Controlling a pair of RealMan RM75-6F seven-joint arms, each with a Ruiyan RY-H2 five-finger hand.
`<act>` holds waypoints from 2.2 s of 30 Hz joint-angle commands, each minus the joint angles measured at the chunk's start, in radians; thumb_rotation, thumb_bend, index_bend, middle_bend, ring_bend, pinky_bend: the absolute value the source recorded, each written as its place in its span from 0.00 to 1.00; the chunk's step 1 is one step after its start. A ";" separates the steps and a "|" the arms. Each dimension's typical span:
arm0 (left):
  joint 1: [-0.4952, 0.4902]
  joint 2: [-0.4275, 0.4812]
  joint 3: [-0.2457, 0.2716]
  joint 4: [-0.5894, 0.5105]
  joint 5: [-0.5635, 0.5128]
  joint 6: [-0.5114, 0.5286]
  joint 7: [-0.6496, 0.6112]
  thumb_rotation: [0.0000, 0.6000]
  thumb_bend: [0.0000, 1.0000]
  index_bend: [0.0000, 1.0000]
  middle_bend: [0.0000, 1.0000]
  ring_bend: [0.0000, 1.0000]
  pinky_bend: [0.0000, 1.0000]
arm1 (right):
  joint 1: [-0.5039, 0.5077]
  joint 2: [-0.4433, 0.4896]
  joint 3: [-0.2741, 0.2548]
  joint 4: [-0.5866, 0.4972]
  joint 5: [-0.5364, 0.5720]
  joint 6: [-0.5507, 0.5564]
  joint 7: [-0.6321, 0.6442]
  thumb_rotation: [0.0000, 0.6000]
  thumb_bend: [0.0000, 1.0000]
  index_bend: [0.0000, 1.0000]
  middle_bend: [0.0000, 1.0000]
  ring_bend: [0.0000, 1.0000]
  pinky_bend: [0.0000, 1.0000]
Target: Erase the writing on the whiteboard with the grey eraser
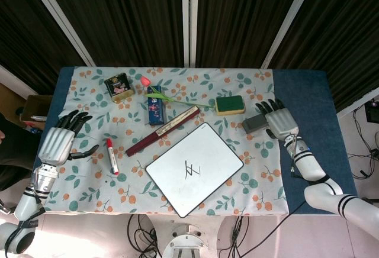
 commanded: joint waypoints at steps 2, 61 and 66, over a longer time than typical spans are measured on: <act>0.000 0.002 0.000 0.000 0.000 0.000 -0.001 0.20 0.16 0.16 0.13 0.08 0.18 | 0.021 -0.027 -0.005 0.031 0.007 -0.015 -0.004 1.00 0.28 0.00 0.11 0.00 0.02; 0.025 0.043 -0.008 -0.030 -0.018 0.013 -0.027 0.22 0.16 0.16 0.13 0.08 0.18 | 0.036 0.072 -0.185 -0.411 -0.311 0.146 -0.004 1.00 0.35 0.71 0.61 0.48 0.50; 0.030 0.050 -0.008 -0.018 -0.020 0.016 -0.044 0.22 0.16 0.16 0.13 0.08 0.18 | 0.050 0.043 -0.196 -0.457 -0.317 0.113 -0.105 1.00 0.35 0.71 0.61 0.48 0.50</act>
